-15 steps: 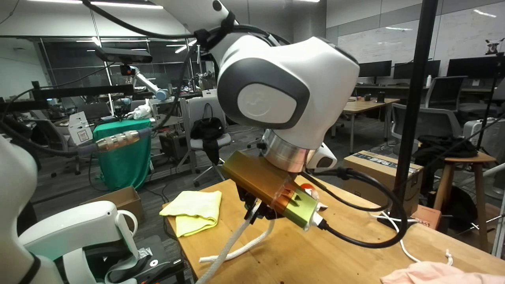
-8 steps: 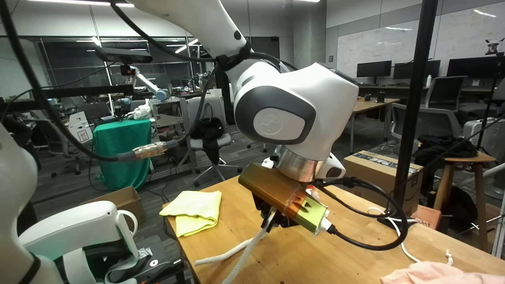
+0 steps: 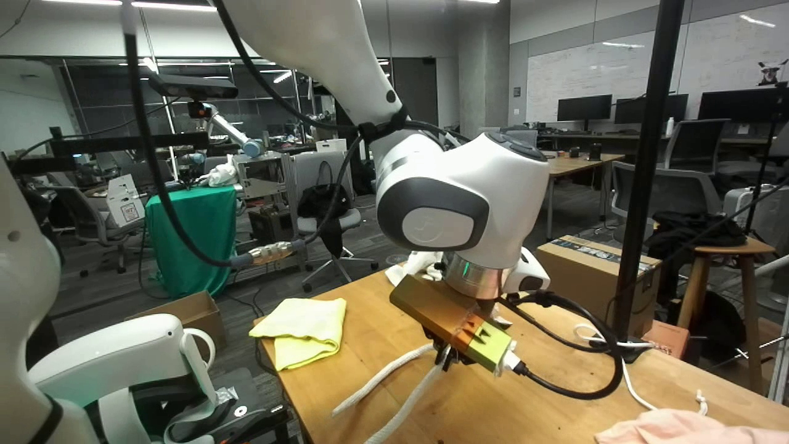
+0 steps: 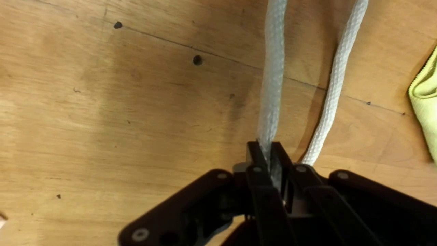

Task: Separate the objects on the heap

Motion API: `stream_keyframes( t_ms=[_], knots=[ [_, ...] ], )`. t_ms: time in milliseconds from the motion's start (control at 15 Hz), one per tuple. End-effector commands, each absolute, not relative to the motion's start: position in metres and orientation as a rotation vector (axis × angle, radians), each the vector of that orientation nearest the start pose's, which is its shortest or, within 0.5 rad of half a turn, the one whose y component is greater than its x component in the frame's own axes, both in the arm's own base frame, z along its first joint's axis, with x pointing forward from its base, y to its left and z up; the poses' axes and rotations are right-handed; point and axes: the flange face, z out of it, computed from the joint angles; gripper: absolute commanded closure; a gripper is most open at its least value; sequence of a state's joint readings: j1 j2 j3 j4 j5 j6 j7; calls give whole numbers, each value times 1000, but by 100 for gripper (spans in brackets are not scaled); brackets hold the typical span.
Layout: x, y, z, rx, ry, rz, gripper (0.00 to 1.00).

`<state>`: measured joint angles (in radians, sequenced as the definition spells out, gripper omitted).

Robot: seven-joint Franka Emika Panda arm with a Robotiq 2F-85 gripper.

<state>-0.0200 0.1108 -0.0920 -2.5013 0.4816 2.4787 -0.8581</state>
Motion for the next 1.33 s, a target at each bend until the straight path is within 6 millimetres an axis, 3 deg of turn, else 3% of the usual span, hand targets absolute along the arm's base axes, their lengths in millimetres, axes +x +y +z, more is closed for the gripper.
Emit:
stream_keyframes(
  t_ms=[0,200,267,400,667,867,1267],
  knots=[
    [466,-50,223,-2839,-430,-37,97],
    [469,-50,220,-2860,-415,-39,97],
    [469,-51,219,-2867,-408,-40,64],
    [469,-55,218,-2894,-392,-44,57],
    [469,-68,217,-2960,-357,-24,26],
    [461,-78,228,-3033,-320,20,4],
    [424,-83,287,-3099,-407,-3,0]
  ],
)
